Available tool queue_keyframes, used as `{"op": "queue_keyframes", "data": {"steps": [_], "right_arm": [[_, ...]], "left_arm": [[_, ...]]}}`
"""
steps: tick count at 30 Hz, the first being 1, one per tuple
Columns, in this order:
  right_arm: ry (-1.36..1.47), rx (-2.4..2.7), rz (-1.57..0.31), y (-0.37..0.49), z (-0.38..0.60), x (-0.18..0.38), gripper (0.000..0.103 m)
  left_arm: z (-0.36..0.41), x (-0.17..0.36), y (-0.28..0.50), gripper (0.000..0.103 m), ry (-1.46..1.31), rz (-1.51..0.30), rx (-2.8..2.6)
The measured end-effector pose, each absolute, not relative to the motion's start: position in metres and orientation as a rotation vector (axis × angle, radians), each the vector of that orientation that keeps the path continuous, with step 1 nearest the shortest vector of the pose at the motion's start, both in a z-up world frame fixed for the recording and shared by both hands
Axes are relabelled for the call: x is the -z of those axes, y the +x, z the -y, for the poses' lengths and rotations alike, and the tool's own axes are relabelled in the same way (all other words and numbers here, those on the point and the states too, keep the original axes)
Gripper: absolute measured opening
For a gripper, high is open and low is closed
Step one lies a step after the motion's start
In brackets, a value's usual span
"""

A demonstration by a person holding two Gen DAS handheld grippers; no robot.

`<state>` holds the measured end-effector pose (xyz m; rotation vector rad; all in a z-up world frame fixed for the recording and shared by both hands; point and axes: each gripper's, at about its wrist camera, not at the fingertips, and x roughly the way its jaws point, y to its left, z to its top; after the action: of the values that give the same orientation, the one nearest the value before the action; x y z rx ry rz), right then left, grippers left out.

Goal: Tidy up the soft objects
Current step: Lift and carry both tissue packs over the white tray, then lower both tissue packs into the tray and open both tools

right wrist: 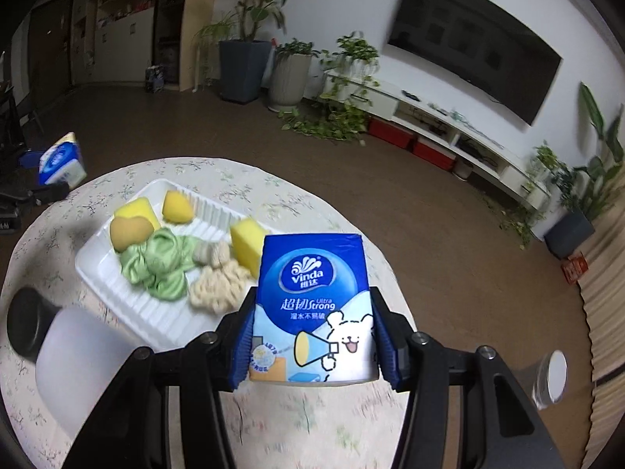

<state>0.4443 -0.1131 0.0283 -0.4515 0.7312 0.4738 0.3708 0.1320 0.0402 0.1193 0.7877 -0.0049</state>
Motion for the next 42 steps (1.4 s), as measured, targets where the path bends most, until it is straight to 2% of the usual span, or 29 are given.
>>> {"op": "queue_keyframes", "data": {"steps": [11, 20, 31, 42], "right_arm": [[-0.559, -0.685, -0.756, 0.484, 0.041, -0.019, 0.055], [-0.632, -0.832, -0.838, 0.494, -0.002, 0.017, 0.055], [-0.687, -0.824, -0.940, 0.499, -0.008, 0.056, 0.055], [-0.670, -0.815, -0.954, 0.505, -0.006, 0.060, 0.056]], "left_arm": [[-0.115, -0.017, 0.425, 0.073, 0.169, -0.870, 0.159], [-0.100, 0.010, 0.443, 0.073, 0.199, -0.910, 0.211], [-0.096, 0.023, 0.445, 0.073, 0.193, -0.932, 0.206], [-0.097, 0.029, 0.446, 0.075, 0.167, -0.944, 0.187]]}}
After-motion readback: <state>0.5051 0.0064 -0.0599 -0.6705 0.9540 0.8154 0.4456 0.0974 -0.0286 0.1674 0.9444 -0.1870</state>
